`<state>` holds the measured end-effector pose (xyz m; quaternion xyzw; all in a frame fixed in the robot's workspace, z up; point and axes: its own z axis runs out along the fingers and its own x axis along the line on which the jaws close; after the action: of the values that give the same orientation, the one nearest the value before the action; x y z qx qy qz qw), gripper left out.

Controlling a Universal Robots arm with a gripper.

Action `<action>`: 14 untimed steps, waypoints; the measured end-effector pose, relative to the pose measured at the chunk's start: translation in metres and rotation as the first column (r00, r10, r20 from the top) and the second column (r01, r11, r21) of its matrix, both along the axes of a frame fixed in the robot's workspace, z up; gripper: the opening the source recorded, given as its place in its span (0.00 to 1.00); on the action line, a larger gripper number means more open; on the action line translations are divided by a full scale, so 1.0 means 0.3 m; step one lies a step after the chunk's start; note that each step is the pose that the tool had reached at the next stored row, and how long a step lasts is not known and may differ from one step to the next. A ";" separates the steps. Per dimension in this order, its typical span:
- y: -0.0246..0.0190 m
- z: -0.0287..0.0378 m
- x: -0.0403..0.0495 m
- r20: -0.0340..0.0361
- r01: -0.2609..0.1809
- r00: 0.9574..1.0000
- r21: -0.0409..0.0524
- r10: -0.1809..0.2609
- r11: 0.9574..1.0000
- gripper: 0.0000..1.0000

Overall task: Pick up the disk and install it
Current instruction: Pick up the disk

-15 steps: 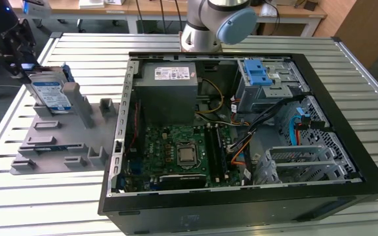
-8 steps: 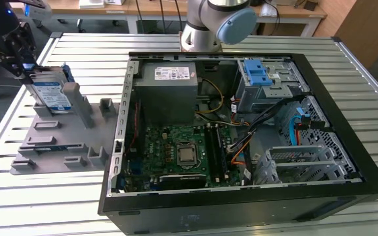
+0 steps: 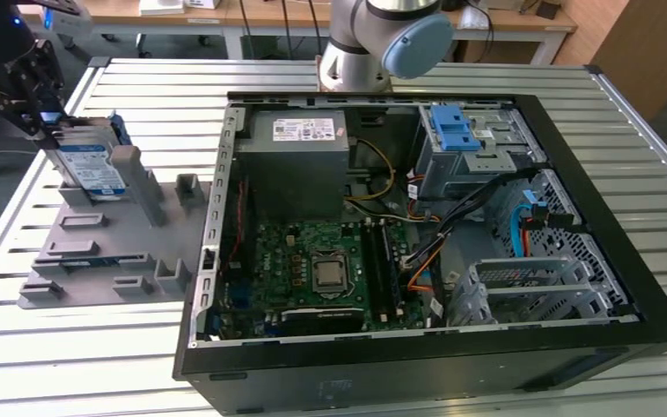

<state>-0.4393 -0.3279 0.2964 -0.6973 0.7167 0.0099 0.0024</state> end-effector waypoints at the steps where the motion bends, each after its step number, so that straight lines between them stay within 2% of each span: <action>1: 0.000 -0.002 0.000 0.000 0.000 1.000 0.000 0.000 1.000 0.51; 14: 0.001 -0.029 0.000 -0.001 0.000 1.000 -0.001 0.000 1.000 0.51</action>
<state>-0.4394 -0.3276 0.2876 -0.6973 0.7167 0.0101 0.0016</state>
